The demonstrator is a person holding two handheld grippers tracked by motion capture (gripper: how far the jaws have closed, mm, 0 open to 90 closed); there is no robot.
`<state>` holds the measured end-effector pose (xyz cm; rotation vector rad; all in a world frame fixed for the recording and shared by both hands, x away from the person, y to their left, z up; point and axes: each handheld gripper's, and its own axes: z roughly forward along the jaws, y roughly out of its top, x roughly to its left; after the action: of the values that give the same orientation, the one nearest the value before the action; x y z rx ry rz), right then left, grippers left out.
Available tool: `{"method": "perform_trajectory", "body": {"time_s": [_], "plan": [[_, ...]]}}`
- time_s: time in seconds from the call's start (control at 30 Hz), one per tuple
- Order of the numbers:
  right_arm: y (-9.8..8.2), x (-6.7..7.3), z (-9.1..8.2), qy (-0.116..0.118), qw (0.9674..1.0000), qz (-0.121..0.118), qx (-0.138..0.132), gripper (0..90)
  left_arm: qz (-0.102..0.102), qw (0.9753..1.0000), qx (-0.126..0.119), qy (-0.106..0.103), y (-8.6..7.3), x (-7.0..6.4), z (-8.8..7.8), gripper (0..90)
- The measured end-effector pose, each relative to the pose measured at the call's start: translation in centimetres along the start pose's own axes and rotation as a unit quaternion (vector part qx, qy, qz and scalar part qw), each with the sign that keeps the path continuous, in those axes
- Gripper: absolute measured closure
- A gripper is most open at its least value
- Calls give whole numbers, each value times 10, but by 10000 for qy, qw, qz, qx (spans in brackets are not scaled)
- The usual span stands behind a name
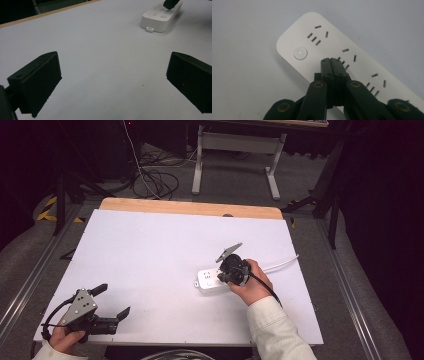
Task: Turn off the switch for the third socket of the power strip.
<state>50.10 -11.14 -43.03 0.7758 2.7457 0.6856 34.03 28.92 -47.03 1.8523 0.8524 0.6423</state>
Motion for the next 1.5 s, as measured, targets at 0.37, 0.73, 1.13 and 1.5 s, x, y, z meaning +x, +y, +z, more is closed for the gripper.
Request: {"method": "perform_trajectory", "body": {"time_s": [0.37, 0.73, 1.13, 1.5], "plan": [[0, 1, 2, -63, 9999, -5, 92, 900, -24, 10000, -9, 2, 0, -1, 0, 2], [-1, 5, 5, -386, 9990, -108, 177, 900, -16, 10000, -8, -4, 0, -1, 0, 2], [-3, 4, 4, -245, 9996, 29, 150, 900, 3, 10000, 3, -11, 0, -1, 0, 2], [-3, 4, 4, -241, 9996, 60, 131, 900, 26, 10000, 15, -25, 0, -2, 2, 2]]}}
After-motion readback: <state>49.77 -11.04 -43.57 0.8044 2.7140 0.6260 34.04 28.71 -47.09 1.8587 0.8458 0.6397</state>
